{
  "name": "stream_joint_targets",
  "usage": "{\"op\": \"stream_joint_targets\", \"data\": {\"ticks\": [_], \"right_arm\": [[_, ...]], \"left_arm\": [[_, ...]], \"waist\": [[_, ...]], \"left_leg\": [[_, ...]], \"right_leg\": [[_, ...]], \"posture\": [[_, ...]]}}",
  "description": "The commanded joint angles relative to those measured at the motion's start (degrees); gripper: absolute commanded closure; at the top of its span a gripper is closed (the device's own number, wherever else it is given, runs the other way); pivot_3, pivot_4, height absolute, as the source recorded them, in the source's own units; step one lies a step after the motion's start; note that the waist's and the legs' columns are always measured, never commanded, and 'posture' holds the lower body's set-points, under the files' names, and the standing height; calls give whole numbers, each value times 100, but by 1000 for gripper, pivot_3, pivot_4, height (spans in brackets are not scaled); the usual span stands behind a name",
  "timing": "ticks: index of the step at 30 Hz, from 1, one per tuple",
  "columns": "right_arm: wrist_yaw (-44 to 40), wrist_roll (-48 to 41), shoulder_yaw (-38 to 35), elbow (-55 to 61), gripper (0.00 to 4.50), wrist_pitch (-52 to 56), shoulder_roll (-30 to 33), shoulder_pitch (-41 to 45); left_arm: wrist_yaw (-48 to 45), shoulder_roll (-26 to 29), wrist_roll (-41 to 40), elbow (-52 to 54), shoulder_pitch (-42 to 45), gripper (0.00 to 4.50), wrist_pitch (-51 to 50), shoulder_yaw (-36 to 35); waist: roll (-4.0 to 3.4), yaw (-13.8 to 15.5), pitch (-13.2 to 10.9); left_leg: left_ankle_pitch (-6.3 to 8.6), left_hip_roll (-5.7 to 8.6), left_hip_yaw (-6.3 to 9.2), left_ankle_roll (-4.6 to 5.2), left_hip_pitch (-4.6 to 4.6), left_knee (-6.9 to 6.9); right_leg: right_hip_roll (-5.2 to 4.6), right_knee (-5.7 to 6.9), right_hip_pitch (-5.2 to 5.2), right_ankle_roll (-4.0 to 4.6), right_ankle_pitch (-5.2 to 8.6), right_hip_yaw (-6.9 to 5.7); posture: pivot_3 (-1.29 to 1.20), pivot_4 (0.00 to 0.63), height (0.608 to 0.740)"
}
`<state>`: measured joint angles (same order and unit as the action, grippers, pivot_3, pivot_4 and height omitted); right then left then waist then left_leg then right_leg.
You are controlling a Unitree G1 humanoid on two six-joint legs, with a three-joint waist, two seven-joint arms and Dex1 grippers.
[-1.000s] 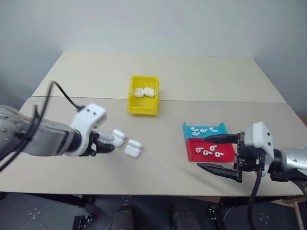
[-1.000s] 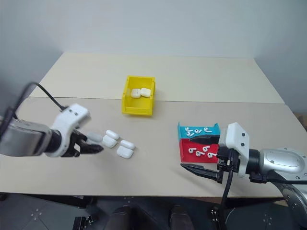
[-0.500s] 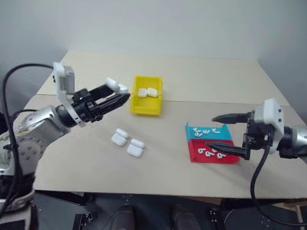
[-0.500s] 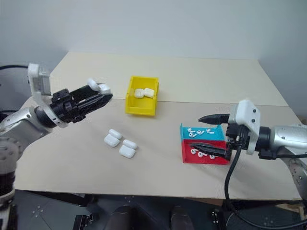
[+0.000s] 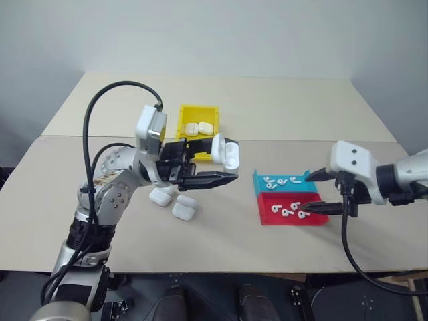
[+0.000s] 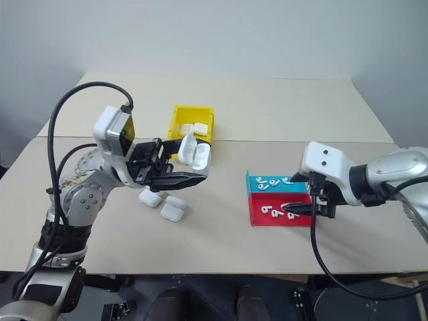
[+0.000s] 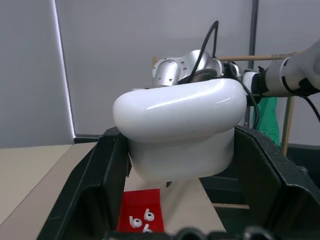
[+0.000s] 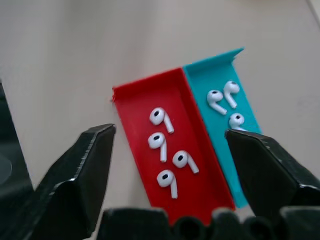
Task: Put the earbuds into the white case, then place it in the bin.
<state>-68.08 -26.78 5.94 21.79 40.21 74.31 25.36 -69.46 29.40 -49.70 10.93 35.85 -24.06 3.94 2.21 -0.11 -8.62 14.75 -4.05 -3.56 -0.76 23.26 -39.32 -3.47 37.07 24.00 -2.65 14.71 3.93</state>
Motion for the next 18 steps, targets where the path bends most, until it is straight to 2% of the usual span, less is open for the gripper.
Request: {"op": "stream_joint_targets", "data": {"ticks": [1,2,10,18], "right_arm": [[-352,623,472,-232,1994,-480,-76,282],[-432,785,612,-311,2252,-590,-131,355],[-829,1721,1473,-842,2252,-900,-868,1001],[-892,2543,1993,-1118,2252,-810,-1248,1200]], "left_arm": [[-315,34,115,265,-76,1637,88,21],[-398,51,179,288,-124,1637,117,48],[-451,-39,337,535,-361,1637,119,90],[-317,-113,360,775,-477,1637,57,76]], "waist": [[0,-7,0],[0,-10,0],[0,-35,0],[-1,-10,0]], "left_leg": [[0,0,-1,0,2,0],[0,0,-1,0,5,-1],[0,-1,-2,1,4,-4],[0,-1,-1,1,6,-5]], "right_leg": [[-1,0,3,0,0,1],[0,1,5,0,0,1],[0,4,7,-1,0,1],[0,5,8,0,0,0]], "posture": [[0,150,740],[0,150,740],[0,150,740],[0,150,740]]}}
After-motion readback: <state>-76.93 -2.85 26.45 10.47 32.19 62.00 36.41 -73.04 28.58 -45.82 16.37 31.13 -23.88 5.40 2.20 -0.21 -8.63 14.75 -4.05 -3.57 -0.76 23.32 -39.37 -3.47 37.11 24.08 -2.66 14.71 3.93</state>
